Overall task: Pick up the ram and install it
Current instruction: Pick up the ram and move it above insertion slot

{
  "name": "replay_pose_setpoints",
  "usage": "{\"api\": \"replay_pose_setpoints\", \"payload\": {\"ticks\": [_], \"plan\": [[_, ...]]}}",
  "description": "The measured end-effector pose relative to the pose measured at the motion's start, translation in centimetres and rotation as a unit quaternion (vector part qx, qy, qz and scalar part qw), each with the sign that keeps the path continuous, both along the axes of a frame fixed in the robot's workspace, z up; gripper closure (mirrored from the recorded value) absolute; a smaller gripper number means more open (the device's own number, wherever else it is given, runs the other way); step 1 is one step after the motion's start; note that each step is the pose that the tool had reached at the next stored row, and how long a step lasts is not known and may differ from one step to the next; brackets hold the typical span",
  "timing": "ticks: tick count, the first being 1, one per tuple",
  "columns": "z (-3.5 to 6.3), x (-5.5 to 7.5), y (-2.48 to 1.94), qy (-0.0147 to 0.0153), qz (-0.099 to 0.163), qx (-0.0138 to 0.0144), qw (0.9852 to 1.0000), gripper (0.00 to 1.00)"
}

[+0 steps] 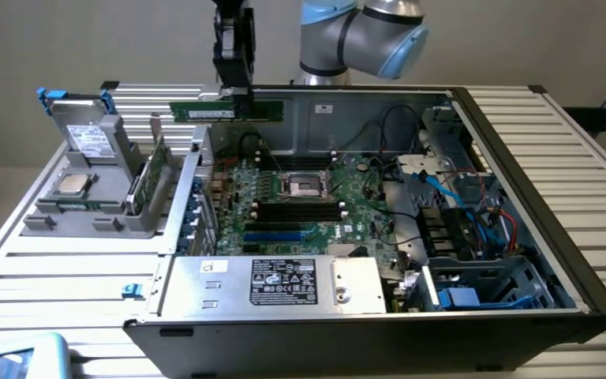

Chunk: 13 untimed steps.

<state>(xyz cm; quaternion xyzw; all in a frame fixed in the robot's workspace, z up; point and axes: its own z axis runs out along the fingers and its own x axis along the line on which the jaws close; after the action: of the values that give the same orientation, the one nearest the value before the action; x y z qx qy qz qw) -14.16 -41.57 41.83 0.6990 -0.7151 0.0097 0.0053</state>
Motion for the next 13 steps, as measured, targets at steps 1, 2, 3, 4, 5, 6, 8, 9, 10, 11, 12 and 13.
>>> {"api": "replay_pose_setpoints", "payload": {"ticks": [1,2,3,4,5,6,8,9,10,11,12,13], "plan": [[0.0,0.4,0.0,0.0,0.0,0.0,1.0,0.87],[0.0,0.8,0.0,0.0,0.0,0.0,1.0,0.87],[0.0,1.3,0.0,0.0,0.0,0.0,1.0,0.87],[0.0,1.7,0.0,0.0,0.0,0.0,1.0,0.87],[0.0,2.2,0.0,0.0,0.0,0.0,1.0,0.87],[0.0,2.6,0.0,0.0,0.0,0.0,1.0,0.87],[0.0,3.5,0.0,0.0,0.0,0.0,1.0,0.87],[0.0,3.9,0.0,0.0,0.0,0.0,1.0,0.87],[0.0,4.3,0.0,0.0,0.0,0.0,1.0,0.87],[0.0,4.7,0.0,0.0,0.0,0.0,1.0,0.87],[0.0,5.1,0.0,0.0,0.0,0.0,1.0,0.87],[0.0,5.4,0.0,0.0,0.0,0.0,1.0,0.87]]}}
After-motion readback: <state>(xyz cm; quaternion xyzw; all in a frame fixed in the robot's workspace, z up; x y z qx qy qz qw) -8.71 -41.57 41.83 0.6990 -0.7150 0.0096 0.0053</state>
